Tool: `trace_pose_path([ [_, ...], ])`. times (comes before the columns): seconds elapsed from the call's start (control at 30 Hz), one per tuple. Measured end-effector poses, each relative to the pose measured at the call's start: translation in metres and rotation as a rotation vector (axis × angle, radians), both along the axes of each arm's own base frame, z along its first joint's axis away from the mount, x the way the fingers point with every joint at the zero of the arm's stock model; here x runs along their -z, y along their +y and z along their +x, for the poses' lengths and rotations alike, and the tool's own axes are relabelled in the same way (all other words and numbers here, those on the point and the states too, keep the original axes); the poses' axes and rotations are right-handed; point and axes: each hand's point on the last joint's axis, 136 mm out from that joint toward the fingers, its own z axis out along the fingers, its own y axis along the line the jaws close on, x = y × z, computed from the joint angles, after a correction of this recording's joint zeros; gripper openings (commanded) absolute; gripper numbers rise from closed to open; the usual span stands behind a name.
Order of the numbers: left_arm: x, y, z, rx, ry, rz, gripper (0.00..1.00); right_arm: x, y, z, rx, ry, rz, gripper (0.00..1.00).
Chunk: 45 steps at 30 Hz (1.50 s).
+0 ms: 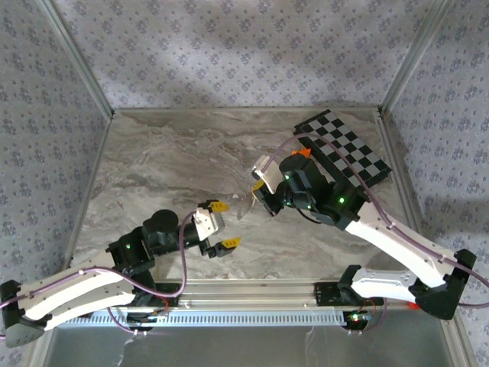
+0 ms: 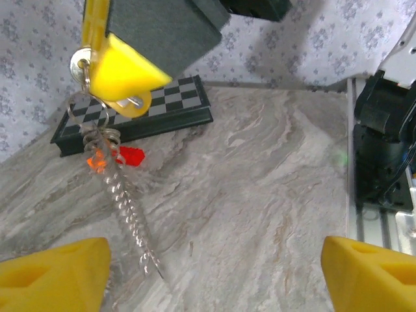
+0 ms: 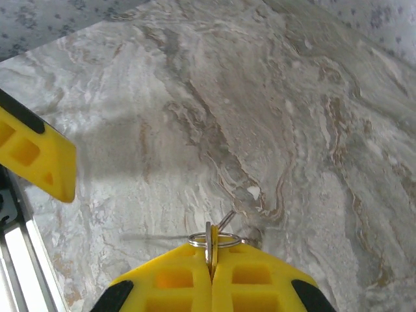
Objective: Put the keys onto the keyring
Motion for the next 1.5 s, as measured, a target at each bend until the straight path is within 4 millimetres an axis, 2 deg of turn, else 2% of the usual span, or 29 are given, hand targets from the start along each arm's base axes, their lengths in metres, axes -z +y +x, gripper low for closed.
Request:
trace_pose_path([
  [0.1,0.002,-0.001,0.001,-0.007,0.007,-0.007,0.99,0.006,-0.007,0.014,0.047,0.036,0.006,0.0],
  [0.4,0.012,-0.001,0.002,-0.014,0.02,-0.003,0.99,0.035,-0.015,0.048,0.137,0.129,-0.019,0.0],
  [0.7,0.028,0.0,0.012,-0.064,0.018,0.017,1.0,0.043,0.005,0.081,0.138,0.153,0.003,0.0],
  [0.87,0.026,0.001,0.016,-0.086,0.01,0.012,1.0,0.049,0.018,0.097,0.132,0.159,0.013,0.0],
  [1.0,0.026,0.003,0.019,-0.111,0.014,0.011,1.0,0.06,0.026,0.109,0.131,0.176,0.007,0.0],
  [1.17,0.029,0.004,0.024,-0.139,0.017,0.02,0.99,0.078,0.032,0.118,0.13,0.201,-0.005,0.0],
  [1.4,0.03,0.006,0.027,-0.159,0.014,0.025,0.99,0.079,0.038,0.122,0.126,0.206,0.027,0.0],
  [1.5,0.03,0.006,0.028,-0.166,0.012,0.027,0.99,0.086,0.039,0.121,0.124,0.217,0.036,0.0],
])
